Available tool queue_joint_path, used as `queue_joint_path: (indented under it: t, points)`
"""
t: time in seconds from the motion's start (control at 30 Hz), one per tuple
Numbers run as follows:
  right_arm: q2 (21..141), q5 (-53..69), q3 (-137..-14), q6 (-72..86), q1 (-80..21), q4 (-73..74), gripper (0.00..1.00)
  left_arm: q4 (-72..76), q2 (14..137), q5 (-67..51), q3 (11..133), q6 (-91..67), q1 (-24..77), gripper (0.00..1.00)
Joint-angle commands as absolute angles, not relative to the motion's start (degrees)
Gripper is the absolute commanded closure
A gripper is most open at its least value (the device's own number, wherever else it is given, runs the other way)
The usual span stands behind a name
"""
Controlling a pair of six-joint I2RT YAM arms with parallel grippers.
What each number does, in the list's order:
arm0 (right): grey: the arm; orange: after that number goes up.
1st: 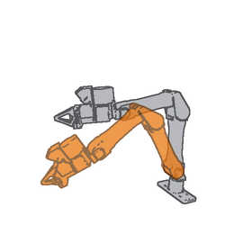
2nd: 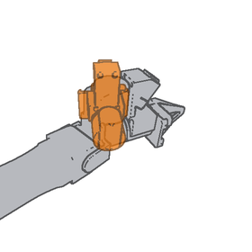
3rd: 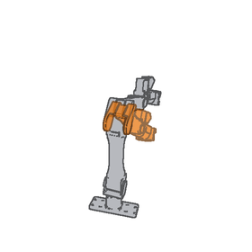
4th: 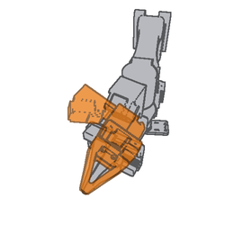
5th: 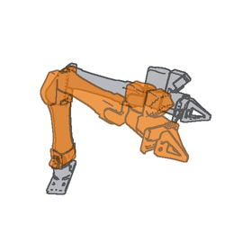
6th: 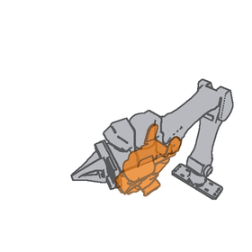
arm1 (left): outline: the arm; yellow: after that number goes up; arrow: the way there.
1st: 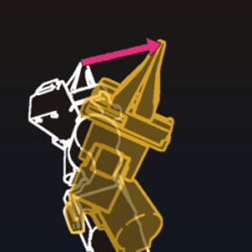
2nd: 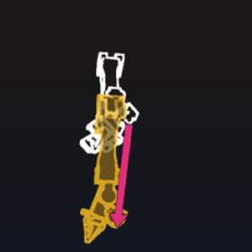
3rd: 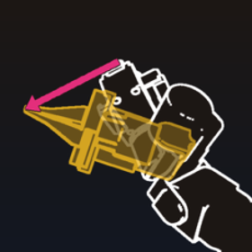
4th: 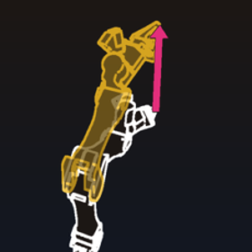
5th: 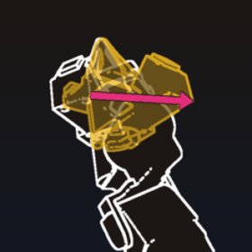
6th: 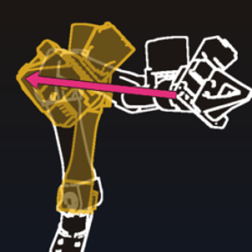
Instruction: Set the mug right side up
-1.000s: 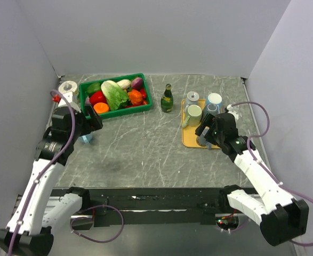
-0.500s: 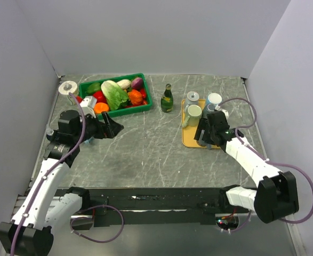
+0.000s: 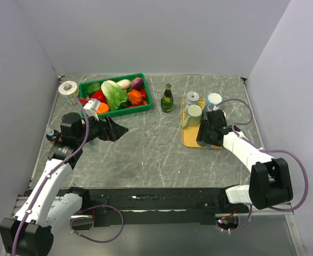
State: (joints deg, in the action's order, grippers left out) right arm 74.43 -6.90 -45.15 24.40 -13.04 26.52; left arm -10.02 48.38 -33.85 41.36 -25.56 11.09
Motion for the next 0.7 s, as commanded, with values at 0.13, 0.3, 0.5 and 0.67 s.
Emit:
queue_joint_path:
  t: [0.13, 0.3, 0.5, 0.67]
  points:
    - [74.62, -5.71, -47.11, 24.35, -12.39, 25.84, 0.39, -8.26, 48.60, -34.28, 41.66, -24.08, 10.99, 0.04]
    - [74.44, -5.45, -47.02, 23.47, -12.31, 26.10, 0.52, -8.26, 47.55, -34.81, 41.22, -24.61, 11.07, 0.04]
    - [76.20, -7.64, -48.42, 22.68, -12.39, 28.64, 0.73, -8.79, 46.93, -34.01, 40.96, -24.43, 10.99, 0.04]
    - [78.31, -8.88, -49.22, 22.15, -12.48, 29.62, 0.79, -8.70, 46.85, -34.37, 40.78, -24.52, 11.07, 0.04]
